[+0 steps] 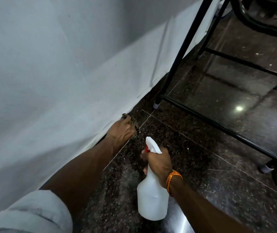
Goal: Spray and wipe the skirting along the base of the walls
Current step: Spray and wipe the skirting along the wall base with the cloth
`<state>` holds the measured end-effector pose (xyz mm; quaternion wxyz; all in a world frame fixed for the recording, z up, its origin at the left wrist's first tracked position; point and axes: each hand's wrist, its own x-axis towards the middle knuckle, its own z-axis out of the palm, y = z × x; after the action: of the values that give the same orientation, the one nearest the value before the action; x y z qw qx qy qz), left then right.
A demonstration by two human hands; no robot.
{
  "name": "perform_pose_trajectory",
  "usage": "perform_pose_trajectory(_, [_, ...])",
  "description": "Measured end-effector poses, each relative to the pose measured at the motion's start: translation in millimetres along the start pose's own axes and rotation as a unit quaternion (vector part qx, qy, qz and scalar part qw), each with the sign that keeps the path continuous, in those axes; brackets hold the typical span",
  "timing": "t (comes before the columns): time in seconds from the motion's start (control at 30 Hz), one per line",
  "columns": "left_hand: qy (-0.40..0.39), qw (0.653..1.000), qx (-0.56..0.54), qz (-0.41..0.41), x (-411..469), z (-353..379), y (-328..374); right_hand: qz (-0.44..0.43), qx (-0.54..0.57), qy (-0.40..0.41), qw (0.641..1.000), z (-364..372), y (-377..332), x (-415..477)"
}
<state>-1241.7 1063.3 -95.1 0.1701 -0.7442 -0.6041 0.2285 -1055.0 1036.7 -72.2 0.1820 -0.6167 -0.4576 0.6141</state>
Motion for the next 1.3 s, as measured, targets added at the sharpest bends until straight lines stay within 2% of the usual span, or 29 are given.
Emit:
perform_pose_trajectory(0.07, [-0.032, 0.999, 0.019, 0.017, -12.4, -0.8, 5.7, -0.002, -0.007, 0.0, 1.0, -4.6, -1.9, -0.9])
perform_pose_trajectory(0.13, [-0.075, 0.996, -0.021, 0.05, -37.5, -4.9, 7.2, -0.011, -0.02, -0.009, 1.0, -6.2, -3.3, -3.2])
perform_pose_trajectory(0.23, [-0.002, 0.995, -0.02, 0.1, -94.2, -5.5, 1.7, -0.026, -0.036, -0.018, 0.999, -0.2, -1.5, -7.6])
perform_pose_trajectory(0.37, [0.055, 0.994, 0.023, 0.09, -176.8, 12.5, -10.6, -0.036, -0.052, -0.044, 0.997, 14.4, -1.7, -19.8])
perform_pose_trajectory(0.53, [0.116, 0.991, -0.036, 0.057, -220.8, -2.3, -7.8, -0.05, -0.082, -0.066, 0.993, 32.9, -4.1, -34.9])
perform_pose_trajectory(0.8, [0.105, 0.988, -0.077, 0.079, -196.8, -8.6, -6.2, -0.055, -0.074, -0.054, 0.994, 42.0, -5.4, -46.8])
perform_pose_trajectory(0.9, [0.094, 0.99, -0.043, 0.097, -174.8, -13.5, -8.0, -0.043, -0.079, -0.061, 0.994, 41.2, -1.4, -47.1])
perform_pose_trajectory(1.03, [0.062, 0.989, 0.058, 0.119, -132.3, -14.7, -8.2, -0.036, -0.081, -0.054, 0.995, 36.9, 12.2, -39.8])
perform_pose_trajectory(1.17, [0.005, 0.991, 0.094, 0.09, -82.2, -8.2, -3.8, -0.001, -0.032, -0.036, 0.999, 24.8, 26.1, -30.2])
perform_pose_trajectory(1.3, [0.013, 0.995, 0.095, 0.016, -40.3, -3.2, 2.1, 0.005, -0.013, 0.001, 1.0, 18.2, 32.7, -21.9])
